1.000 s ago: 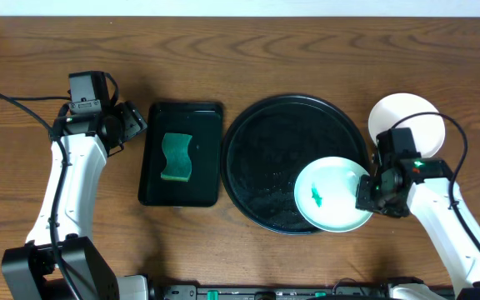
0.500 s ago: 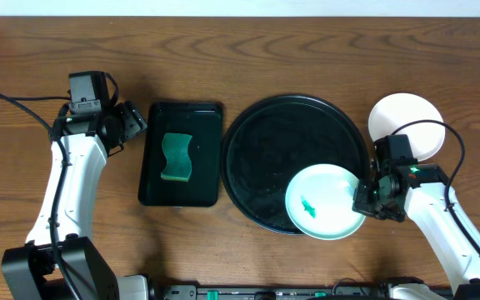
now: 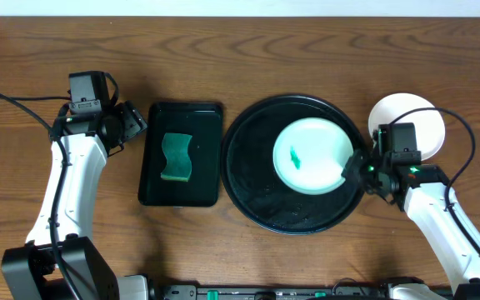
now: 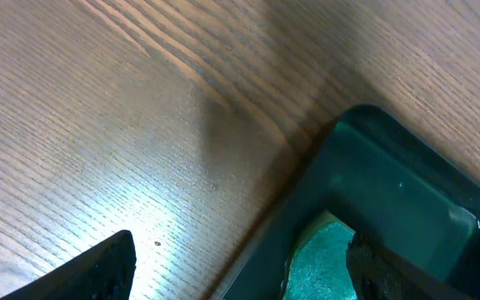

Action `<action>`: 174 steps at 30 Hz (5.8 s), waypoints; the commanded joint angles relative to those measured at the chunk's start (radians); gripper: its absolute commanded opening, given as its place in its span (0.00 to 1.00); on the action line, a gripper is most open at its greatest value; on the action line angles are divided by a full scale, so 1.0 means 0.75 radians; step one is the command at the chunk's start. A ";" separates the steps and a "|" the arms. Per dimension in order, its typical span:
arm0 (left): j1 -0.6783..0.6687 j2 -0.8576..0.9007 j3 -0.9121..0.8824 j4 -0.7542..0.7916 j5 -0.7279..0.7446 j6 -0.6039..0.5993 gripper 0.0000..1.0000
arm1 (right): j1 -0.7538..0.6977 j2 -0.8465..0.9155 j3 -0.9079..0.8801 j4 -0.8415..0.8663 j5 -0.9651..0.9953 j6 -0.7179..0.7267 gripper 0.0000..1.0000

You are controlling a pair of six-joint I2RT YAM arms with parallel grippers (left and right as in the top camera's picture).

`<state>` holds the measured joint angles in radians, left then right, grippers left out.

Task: Clean dirty plates on tray and stack at the side
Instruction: 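Drag the pale green plate to the round tray's center, right gripper, then hold the pale green plate's rim steady with the right gripper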

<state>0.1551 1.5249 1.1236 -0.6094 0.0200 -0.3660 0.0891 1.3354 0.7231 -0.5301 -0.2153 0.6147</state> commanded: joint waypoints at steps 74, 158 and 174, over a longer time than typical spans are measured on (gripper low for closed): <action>0.001 -0.007 0.019 -0.004 -0.004 0.003 0.81 | 0.005 0.726 0.781 -0.312 0.099 -0.700 0.31; 0.001 -0.007 0.019 -0.004 -0.004 0.003 0.81 | 0.043 0.776 0.586 0.030 -0.012 -0.633 0.13; 0.001 -0.007 0.019 -0.004 -0.004 0.003 0.81 | 0.043 0.776 0.586 0.028 0.006 -0.632 0.11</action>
<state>0.1551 1.5249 1.1236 -0.6094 0.0200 -0.3660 0.1089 1.9095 1.1683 -0.5102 -0.2207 0.1455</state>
